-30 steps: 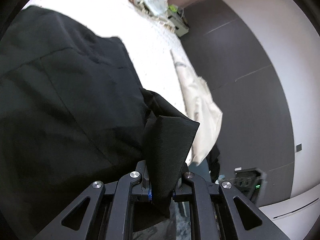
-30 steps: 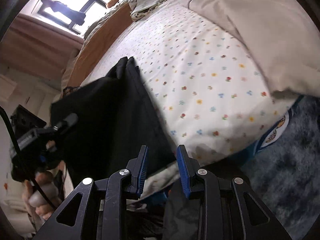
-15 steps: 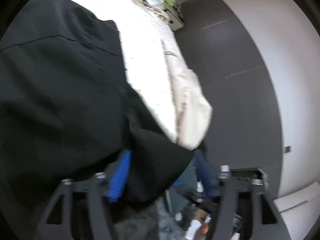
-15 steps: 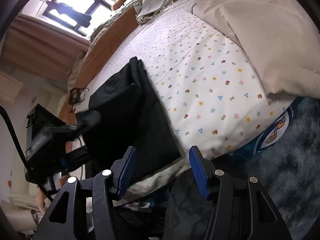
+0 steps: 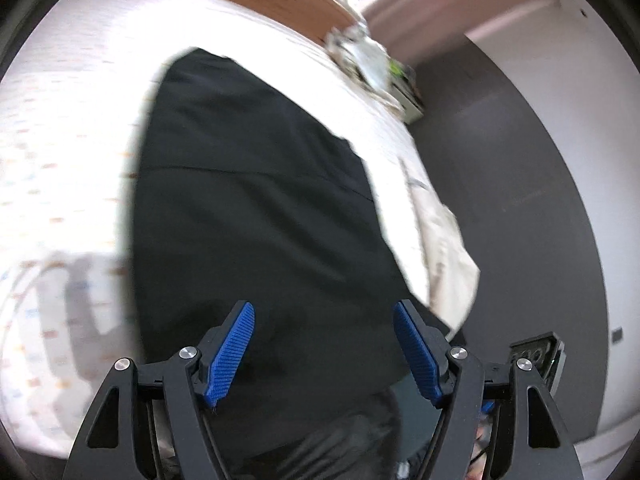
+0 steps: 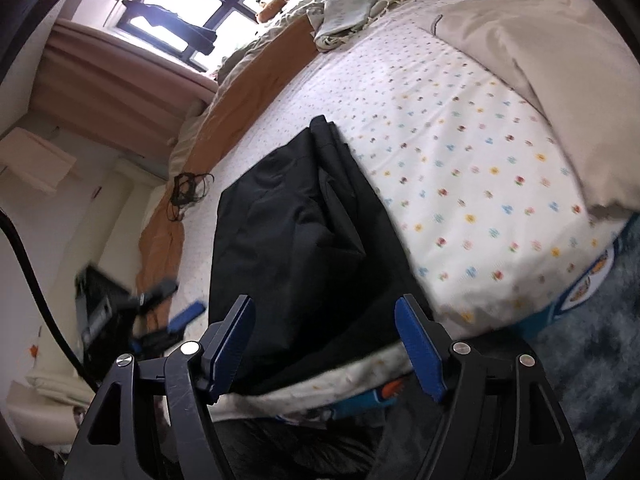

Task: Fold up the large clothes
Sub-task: 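Close both tools on the bundle edge and straighten it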

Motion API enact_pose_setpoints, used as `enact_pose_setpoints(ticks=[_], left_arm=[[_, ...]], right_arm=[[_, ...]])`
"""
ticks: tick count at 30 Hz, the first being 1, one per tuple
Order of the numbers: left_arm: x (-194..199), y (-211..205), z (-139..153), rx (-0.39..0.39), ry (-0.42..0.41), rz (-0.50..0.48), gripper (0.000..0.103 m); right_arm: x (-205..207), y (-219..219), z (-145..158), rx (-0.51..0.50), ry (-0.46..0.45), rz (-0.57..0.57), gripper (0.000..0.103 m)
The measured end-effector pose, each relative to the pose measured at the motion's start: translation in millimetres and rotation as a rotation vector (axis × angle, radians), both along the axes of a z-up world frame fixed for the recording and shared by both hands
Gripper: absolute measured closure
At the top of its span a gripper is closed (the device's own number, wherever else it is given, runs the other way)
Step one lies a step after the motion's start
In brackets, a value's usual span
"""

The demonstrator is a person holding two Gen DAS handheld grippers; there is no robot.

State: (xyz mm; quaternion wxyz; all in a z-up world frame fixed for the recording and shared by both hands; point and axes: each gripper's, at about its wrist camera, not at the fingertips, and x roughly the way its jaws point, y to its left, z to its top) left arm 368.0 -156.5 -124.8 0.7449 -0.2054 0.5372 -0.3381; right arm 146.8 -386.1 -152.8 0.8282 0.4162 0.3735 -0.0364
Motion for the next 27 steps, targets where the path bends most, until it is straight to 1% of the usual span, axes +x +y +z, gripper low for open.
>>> enact_pose_setpoints(ticks=[2,5,8,10,11,12,13,14,15,17,18,21,27], left_arm=[[-0.3,25.6,-1.9,0.026,-0.004,0.043,0.03],[-2.2,57.0,-9.2,0.051,0.011,0.1,0.03],[-11.6,68.0,-16.3,0.055,0.028,0.129,0.03],[-17.5,72.2,-21.1,0.056,0.034,0.134,0.03],[-21.5,73.2,-24.4,0.06,0.037,0.129,0.031],[-22.4,71.6,-27.7,0.063,0.041,0.124,0.032],[-22.6,71.1,-31.1,0.066,0.047,0.115,0.037],[-23.7,67.0,-35.6,0.069,0.059,0.101,0.044],[-24.4,63.7,-37.8,0.07,0.067,0.091,0.047],[-24.2,53.8,-46.3,0.077,0.088,0.06,0.067],[-24.6,50.0,-50.9,0.079,0.099,0.047,0.071],[-31.4,45.1,-53.9,0.095,0.1,0.033,0.072],[-35.1,41.9,-51.3,0.059,0.13,0.012,0.072]], right_arm=[[8.0,-0.5,-3.2,0.012,0.001,-0.006,0.03],[21.9,0.1,-5.5,0.014,-0.003,-0.006,0.03],[31.6,1.4,-6.0,-0.007,-0.006,-0.013,0.031],[33.5,1.0,-7.4,-0.019,-0.006,-0.029,0.054],[34.7,0.3,-8.5,-0.034,0.004,-0.035,0.081],[35.1,-1.0,-10.5,-0.037,0.012,-0.038,0.086],[33.7,-2.7,-12.3,-0.026,0.008,-0.042,0.087],[31.4,-3.7,-12.9,-0.02,-0.003,-0.042,0.092],[28.5,-3.5,-12.1,-0.028,-0.014,-0.039,0.094],[20.0,-4.1,-12.0,-0.036,-0.026,-0.046,0.097],[14.6,-5.9,-13.9,-0.03,-0.028,-0.052,0.097],[0.4,-10.1,-19.2,-0.013,-0.029,-0.069,0.098],[-18.7,-16.2,-37.0,0.009,0.004,-0.098,0.099]])
